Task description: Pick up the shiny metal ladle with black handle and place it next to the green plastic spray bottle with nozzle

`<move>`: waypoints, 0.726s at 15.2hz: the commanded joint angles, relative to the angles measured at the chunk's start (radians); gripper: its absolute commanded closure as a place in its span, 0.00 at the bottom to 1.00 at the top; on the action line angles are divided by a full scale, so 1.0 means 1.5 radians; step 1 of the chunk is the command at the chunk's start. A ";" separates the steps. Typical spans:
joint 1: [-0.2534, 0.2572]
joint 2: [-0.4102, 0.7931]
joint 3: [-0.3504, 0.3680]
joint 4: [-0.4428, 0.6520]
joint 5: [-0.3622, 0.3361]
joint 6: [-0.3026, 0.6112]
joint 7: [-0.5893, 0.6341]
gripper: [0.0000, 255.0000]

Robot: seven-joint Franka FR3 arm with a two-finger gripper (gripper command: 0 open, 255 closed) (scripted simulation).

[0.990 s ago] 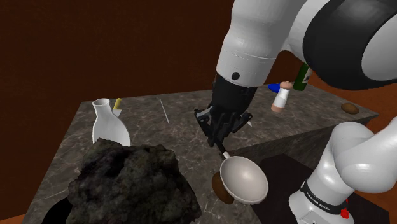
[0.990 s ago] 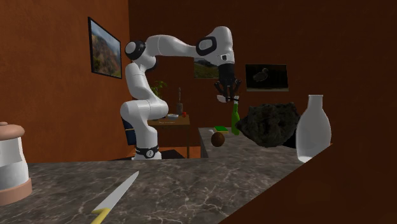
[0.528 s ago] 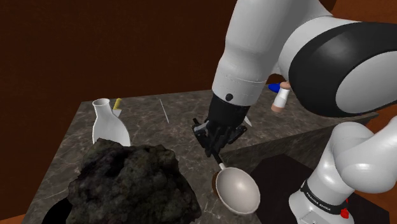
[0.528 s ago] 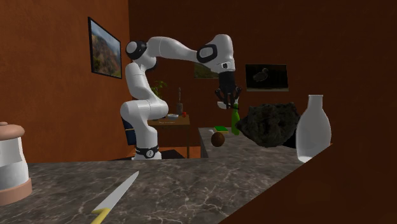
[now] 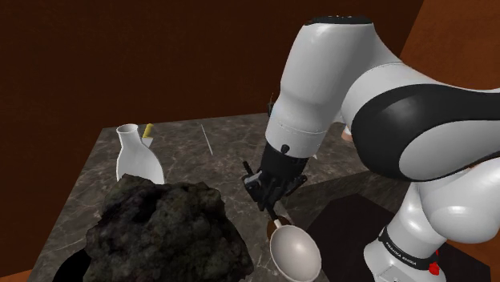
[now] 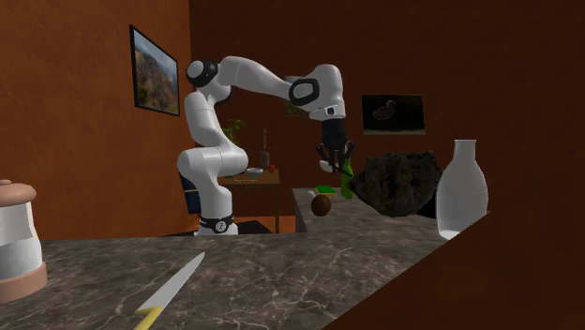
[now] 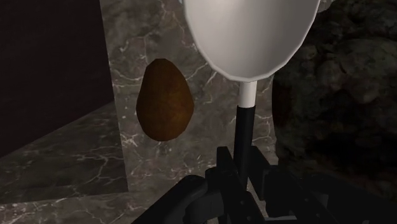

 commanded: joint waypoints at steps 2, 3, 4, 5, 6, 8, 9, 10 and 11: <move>0.000 0.010 0.011 -0.021 0.003 0.031 0.004 1.00; 0.000 0.013 0.014 -0.027 0.004 0.041 0.005 1.00; 0.000 0.016 0.018 -0.034 0.005 0.051 0.005 1.00; -0.001 0.020 0.021 -0.040 0.005 0.061 0.006 1.00; -0.001 0.024 0.024 -0.046 0.006 0.071 0.007 1.00; -0.002 0.032 0.031 -0.059 0.007 0.091 0.009 1.00; -0.003 0.037 0.035 -0.064 0.007 0.101 0.010 1.00; -0.004 0.041 0.038 -0.070 0.008 0.112 0.011 1.00; -0.005 0.046 0.042 -0.076 0.008 0.122 0.013 1.00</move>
